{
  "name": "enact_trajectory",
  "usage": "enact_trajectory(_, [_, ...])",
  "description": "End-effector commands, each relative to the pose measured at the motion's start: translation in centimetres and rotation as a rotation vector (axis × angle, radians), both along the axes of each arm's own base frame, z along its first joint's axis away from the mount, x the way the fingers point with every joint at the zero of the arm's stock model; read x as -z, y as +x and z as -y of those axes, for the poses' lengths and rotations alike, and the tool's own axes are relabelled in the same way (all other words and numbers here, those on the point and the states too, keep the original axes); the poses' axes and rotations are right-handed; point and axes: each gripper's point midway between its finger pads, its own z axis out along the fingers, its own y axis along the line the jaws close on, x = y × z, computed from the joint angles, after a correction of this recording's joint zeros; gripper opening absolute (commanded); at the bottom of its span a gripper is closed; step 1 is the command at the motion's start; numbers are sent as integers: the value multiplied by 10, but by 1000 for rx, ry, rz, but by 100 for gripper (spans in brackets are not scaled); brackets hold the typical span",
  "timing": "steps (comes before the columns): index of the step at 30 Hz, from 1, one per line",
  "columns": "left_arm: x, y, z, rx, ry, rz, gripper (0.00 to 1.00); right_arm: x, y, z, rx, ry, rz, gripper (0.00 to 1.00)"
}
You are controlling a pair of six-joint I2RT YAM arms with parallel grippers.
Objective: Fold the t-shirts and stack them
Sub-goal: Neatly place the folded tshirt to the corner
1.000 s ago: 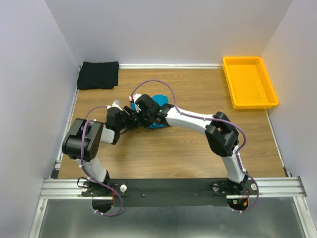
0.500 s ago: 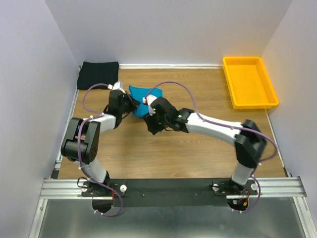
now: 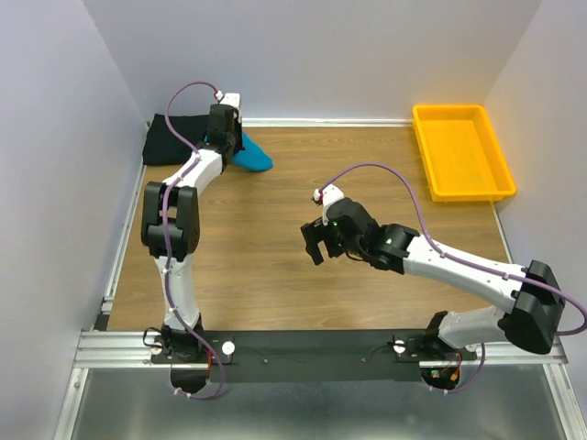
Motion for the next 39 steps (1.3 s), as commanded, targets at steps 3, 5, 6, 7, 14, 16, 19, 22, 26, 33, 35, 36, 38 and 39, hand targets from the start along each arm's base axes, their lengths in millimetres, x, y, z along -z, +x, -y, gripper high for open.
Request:
enact_trajectory(3, [8, 39, -17, 97, 125, -66, 0, 10, 10, 10, 74, -78, 6, 99])
enact_trajectory(5, [5, 52, -7, 150, 95, -66, 0, 17, 16, 5, 75, -118, -9, 99])
enact_trajectory(6, [7, 55, -2, 177, 80, -72, 0, 18, 18, 2, 73, -124, -14, 99])
enact_trajectory(7, [7, 57, 3, 205, 60, -70, 0, 28, 21, 0, 78, -156, -27, 99])
enact_trajectory(14, [43, 26, 82, 598, -251, -178, 0, 20, 54, -18, 78, -230, 49, 99])
enact_trajectory(16, [60, 8, 91, 635, -314, -244, 0, 18, 62, -21, 82, -236, 60, 99])
enact_trajectory(19, [93, -29, 99, 667, -438, -399, 0, 17, 73, -28, 77, -250, 70, 99])
enact_trajectory(22, [117, -46, 86, 577, -499, -507, 0, 17, 82, -34, 64, -253, 73, 99])
enact_trajectory(26, [121, -39, 46, 426, -466, -530, 0, 19, 89, -41, 44, -265, 76, 99])
enact_trajectory(33, [121, -10, -26, 186, -286, -552, 0, 22, 94, -42, 34, -280, 78, 99])
enact_trajectory(35, [135, -5, -47, 132, -181, -579, 0, 22, 94, -42, 31, -284, 82, 99])
enact_trajectory(36, [124, 4, -54, 123, -144, -549, 0, 22, 93, -41, 31, -288, 81, 99])
enact_trajectory(38, [125, 8, -72, 64, -68, -541, 0, 21, 94, -40, 31, -291, 83, 99])
enact_trajectory(39, [123, 10, -79, 49, -38, -530, 0, 22, 95, -39, 33, -294, 81, 99])
